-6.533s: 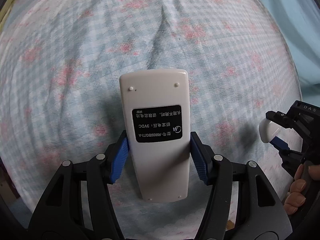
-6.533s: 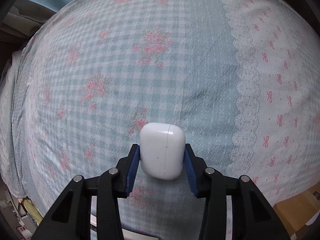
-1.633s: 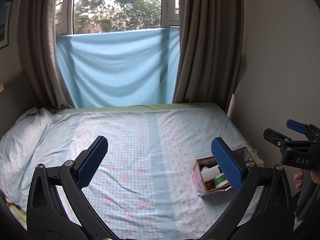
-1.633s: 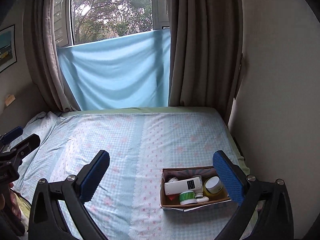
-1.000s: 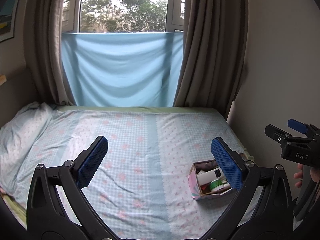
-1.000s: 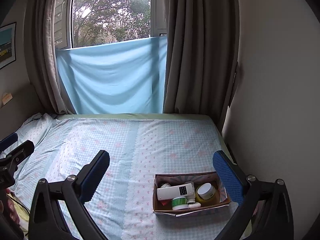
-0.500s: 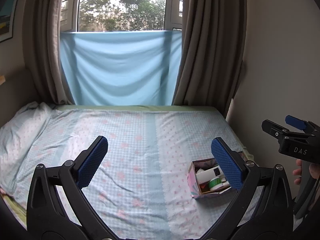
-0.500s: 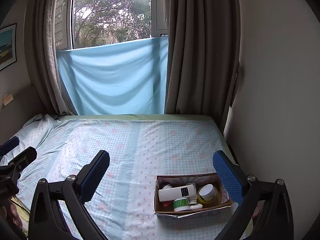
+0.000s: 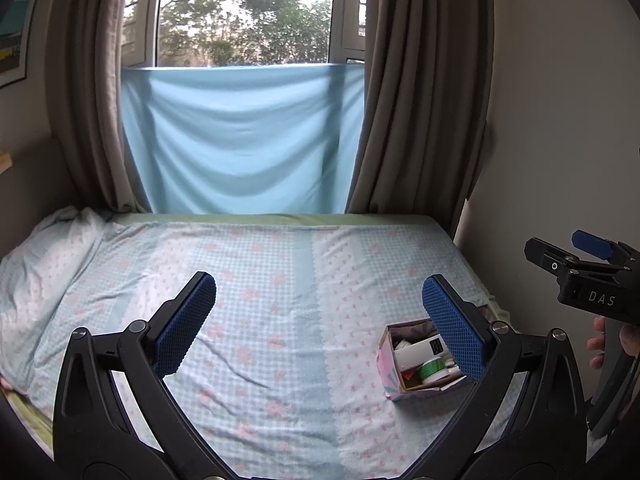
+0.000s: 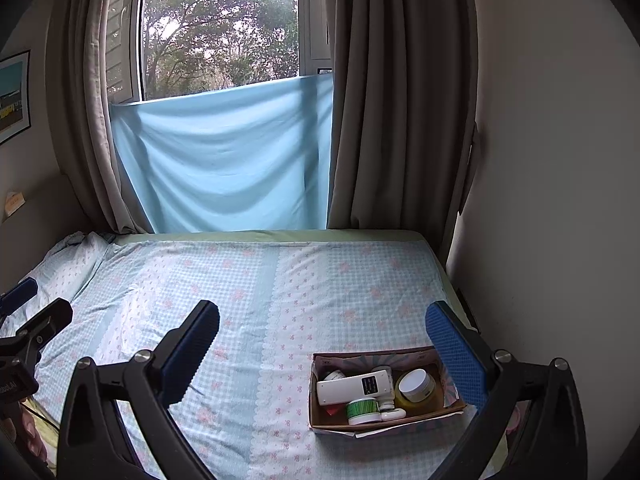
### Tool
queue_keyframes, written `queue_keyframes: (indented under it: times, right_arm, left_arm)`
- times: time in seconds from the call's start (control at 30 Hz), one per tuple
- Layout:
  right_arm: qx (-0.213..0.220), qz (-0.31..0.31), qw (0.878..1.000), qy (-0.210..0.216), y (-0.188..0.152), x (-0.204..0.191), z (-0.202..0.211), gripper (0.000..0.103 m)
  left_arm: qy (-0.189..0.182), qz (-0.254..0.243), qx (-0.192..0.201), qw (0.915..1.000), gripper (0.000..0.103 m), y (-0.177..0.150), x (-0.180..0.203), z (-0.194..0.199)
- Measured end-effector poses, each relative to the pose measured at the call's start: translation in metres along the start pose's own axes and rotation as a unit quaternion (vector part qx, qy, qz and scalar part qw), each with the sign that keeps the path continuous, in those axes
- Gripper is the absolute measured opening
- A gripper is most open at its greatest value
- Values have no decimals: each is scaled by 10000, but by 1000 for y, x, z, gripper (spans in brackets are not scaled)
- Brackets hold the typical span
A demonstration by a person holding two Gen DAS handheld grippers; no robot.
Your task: Organize rigid objects
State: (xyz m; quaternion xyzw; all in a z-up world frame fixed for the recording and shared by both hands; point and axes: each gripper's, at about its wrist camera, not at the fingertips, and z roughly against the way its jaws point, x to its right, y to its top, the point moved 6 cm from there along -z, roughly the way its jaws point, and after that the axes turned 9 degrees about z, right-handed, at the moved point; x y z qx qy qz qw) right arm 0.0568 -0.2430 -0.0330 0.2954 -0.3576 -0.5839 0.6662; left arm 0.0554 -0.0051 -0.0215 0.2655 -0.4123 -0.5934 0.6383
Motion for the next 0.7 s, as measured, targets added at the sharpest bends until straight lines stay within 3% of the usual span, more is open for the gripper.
queue_keyframes:
  times: [0.3,0.7]
  right_arm:
    - [23,0,10000,-23,2,0,-1,103]
    - [1,5,10000,-38,4,0,-7,103]
  left_arm:
    - [398,-89,203,9990,103,3,-2,0]
    - [325,-169,455,9983,103,6,0,0]
